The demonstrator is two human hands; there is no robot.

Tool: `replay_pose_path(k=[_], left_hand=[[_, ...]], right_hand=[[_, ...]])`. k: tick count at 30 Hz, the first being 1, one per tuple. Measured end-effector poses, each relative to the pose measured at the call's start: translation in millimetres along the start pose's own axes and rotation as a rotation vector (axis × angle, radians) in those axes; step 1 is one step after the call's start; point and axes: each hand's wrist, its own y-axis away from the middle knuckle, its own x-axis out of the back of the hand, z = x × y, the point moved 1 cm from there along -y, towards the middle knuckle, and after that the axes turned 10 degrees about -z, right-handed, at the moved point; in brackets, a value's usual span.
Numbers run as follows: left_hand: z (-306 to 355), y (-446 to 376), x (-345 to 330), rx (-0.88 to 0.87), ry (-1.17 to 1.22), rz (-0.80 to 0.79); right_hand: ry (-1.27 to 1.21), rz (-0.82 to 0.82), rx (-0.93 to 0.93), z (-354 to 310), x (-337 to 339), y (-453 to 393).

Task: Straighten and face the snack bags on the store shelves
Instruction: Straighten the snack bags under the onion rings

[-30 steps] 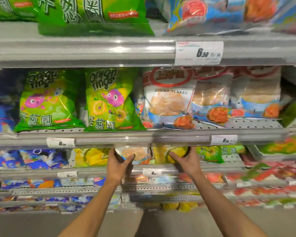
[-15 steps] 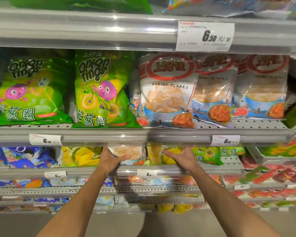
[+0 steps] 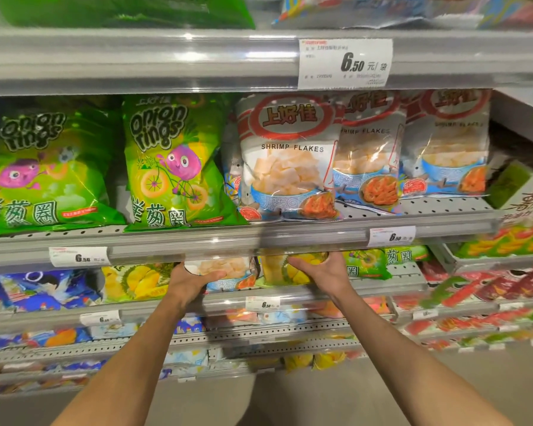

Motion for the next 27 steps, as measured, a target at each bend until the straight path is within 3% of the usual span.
replay_pose_path(k=[7,18,27], left_hand=[[5,4,-10,0.003,0.013,0.000],[26,15,-81,-0.092,0.076,-0.014],[38,24,-138,-0.131,0.046,-0.103]], right_hand=[[-0.108,0.089,-0.143,18,15,28],[-0.250,0.261,-0.176,67,80,90],[-0.321,0.199,-0.134,95,100,116]])
